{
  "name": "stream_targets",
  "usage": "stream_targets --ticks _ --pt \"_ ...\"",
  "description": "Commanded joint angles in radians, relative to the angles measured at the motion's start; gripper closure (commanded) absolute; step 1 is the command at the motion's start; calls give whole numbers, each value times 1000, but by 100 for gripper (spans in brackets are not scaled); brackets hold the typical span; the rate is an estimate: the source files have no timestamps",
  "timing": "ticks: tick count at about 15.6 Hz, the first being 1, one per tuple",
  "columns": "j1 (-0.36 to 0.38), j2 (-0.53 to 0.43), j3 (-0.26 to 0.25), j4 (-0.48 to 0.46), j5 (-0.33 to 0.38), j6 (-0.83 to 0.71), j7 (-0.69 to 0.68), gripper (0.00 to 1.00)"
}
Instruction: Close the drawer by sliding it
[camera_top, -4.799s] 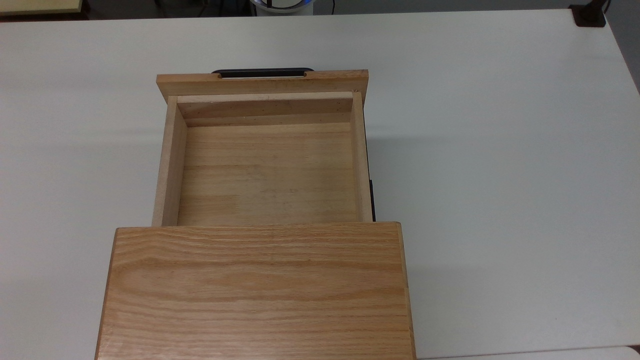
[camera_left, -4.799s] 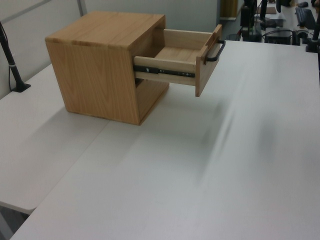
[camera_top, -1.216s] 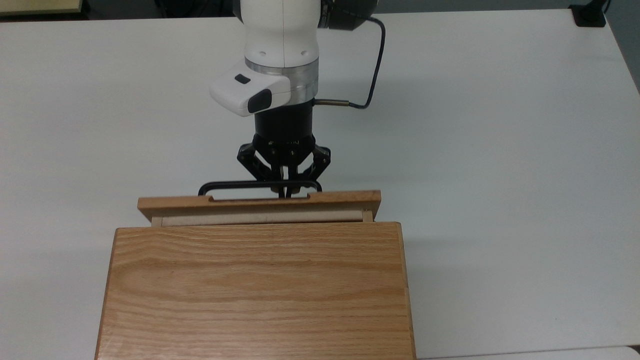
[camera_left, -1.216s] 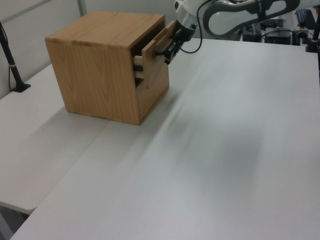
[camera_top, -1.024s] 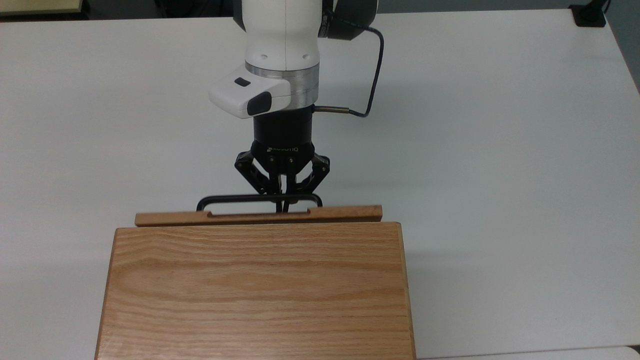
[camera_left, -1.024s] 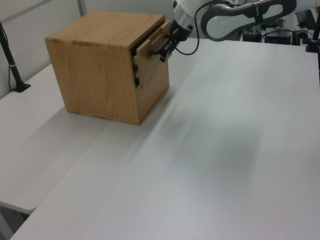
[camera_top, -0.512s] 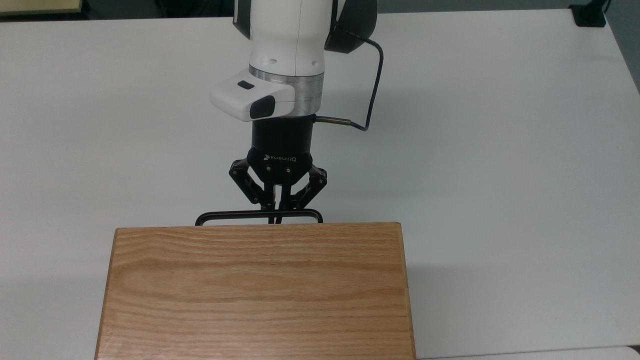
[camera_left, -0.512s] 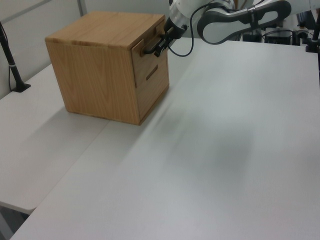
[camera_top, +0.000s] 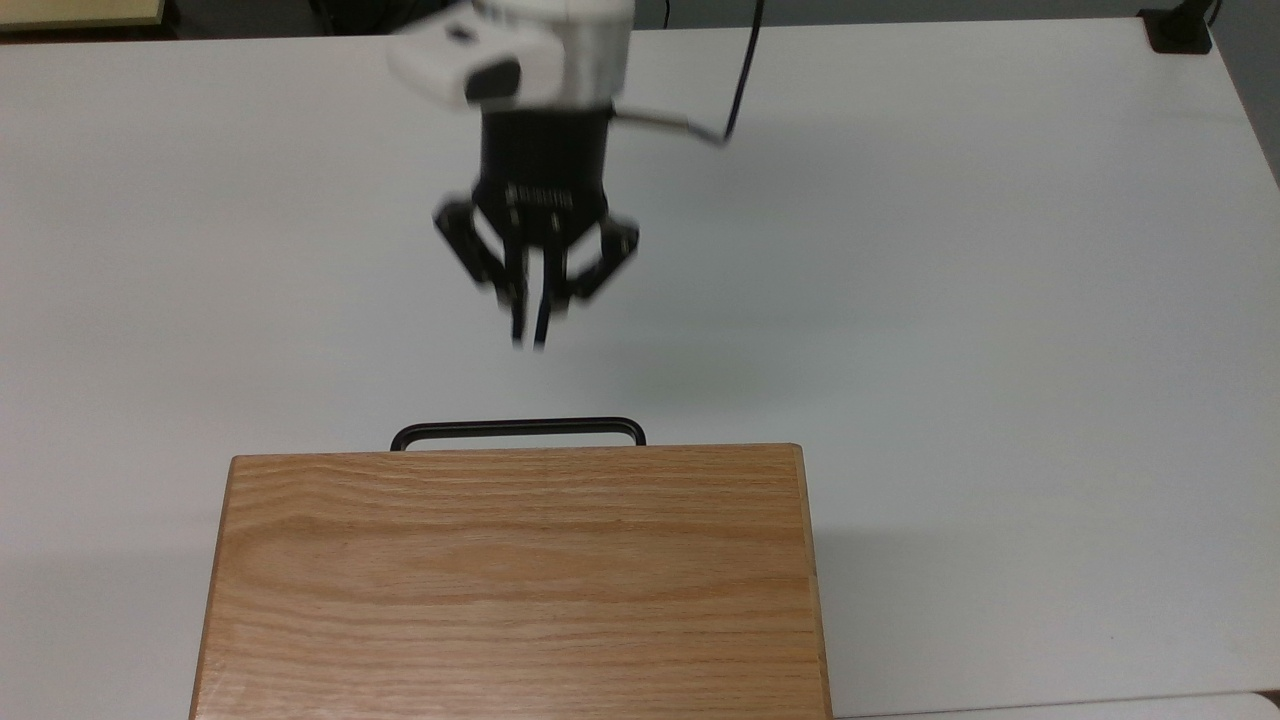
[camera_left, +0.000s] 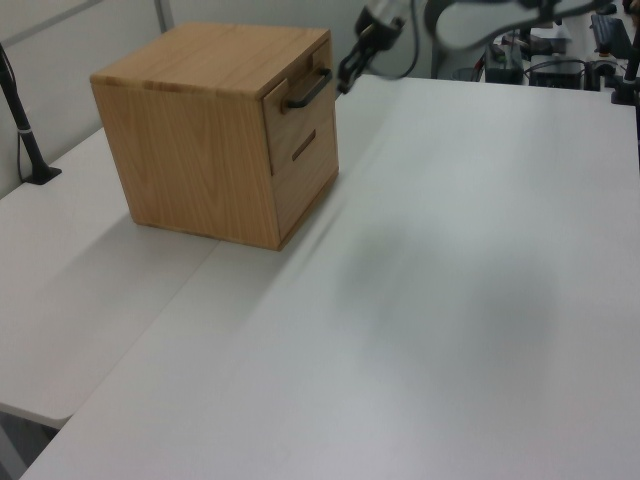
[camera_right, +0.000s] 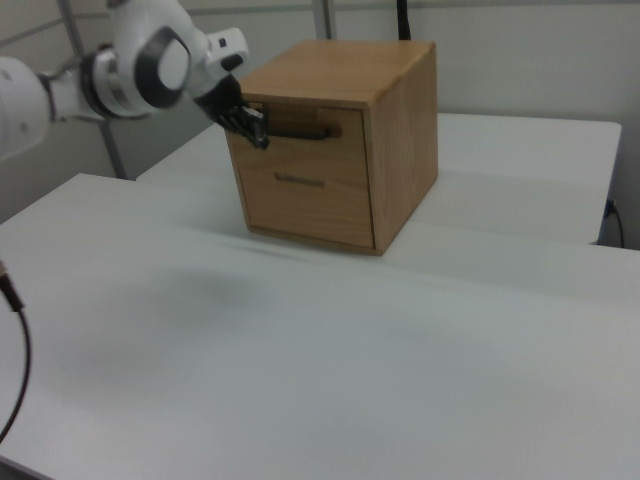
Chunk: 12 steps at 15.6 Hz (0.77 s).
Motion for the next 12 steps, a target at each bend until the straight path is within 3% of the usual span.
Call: stream_targets --ticks 1,3,5,12 --pt "5 -201 -6 -108 121 -319 -95 66" --pt "2 -245 -11 -105 149 -454 -109 43" --pt "5 -276 -12 -105 149 -579 -109 0" --pt "2 -288 -5 -107 149 -707 -113 0"
